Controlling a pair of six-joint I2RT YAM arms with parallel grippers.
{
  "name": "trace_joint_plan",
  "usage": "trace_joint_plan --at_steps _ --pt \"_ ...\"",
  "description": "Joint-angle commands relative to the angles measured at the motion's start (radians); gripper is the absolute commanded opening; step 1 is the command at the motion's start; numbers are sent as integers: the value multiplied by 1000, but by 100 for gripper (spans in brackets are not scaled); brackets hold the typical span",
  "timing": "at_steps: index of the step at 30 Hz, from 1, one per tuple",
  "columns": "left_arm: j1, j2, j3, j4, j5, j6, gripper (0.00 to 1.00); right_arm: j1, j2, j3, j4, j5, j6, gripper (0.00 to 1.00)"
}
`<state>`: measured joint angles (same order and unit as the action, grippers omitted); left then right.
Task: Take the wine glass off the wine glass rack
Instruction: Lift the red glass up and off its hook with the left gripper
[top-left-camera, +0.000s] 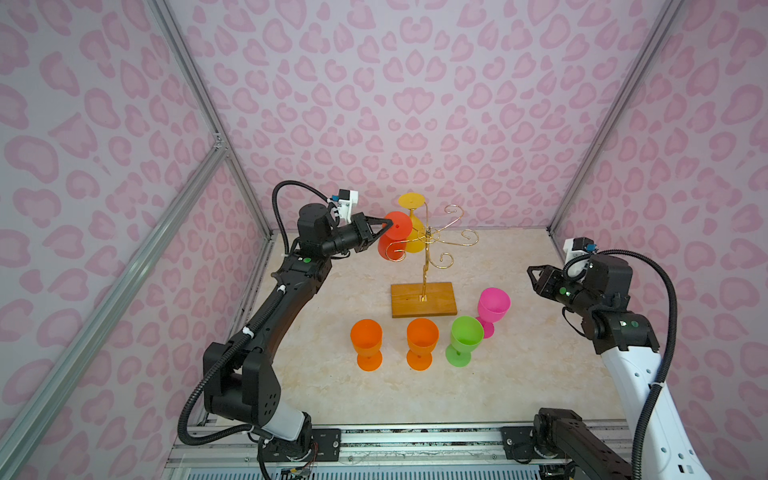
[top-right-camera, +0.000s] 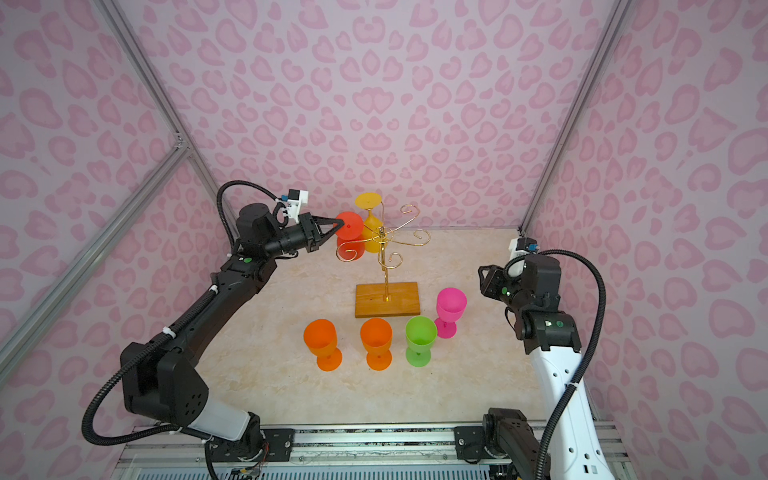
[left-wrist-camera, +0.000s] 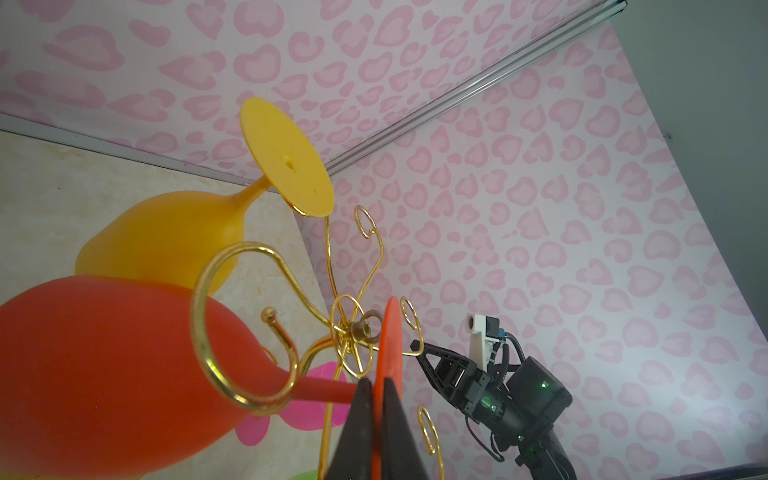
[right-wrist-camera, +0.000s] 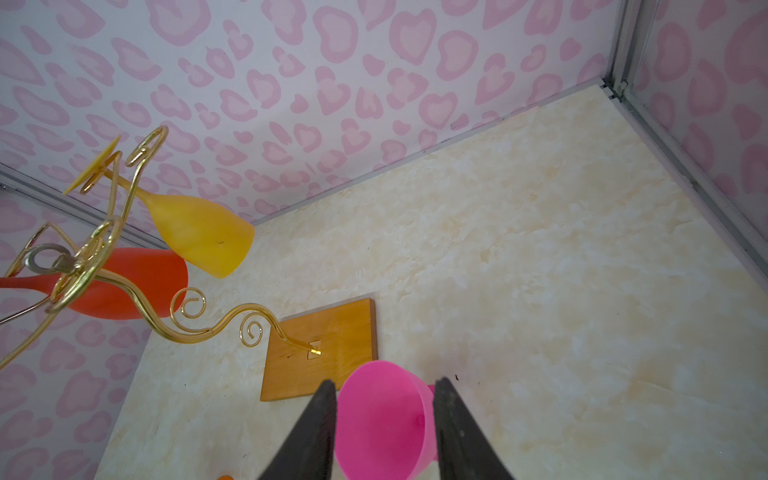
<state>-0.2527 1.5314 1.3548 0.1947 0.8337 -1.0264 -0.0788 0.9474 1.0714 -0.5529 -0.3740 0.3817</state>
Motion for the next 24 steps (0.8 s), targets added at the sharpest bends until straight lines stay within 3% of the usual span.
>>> trace_joint_plan --at_steps 1,13,24 --pt "4 -35 -28 2 13 23 2 1 -4 -4 10 -3 -2 40" --pt "35 -145 -67 -113 11 69 2 1 -11 1 16 -12 5 40" --pt "92 -309 -22 -341 0 168 2 1 -19 1 77 -68 44 40"
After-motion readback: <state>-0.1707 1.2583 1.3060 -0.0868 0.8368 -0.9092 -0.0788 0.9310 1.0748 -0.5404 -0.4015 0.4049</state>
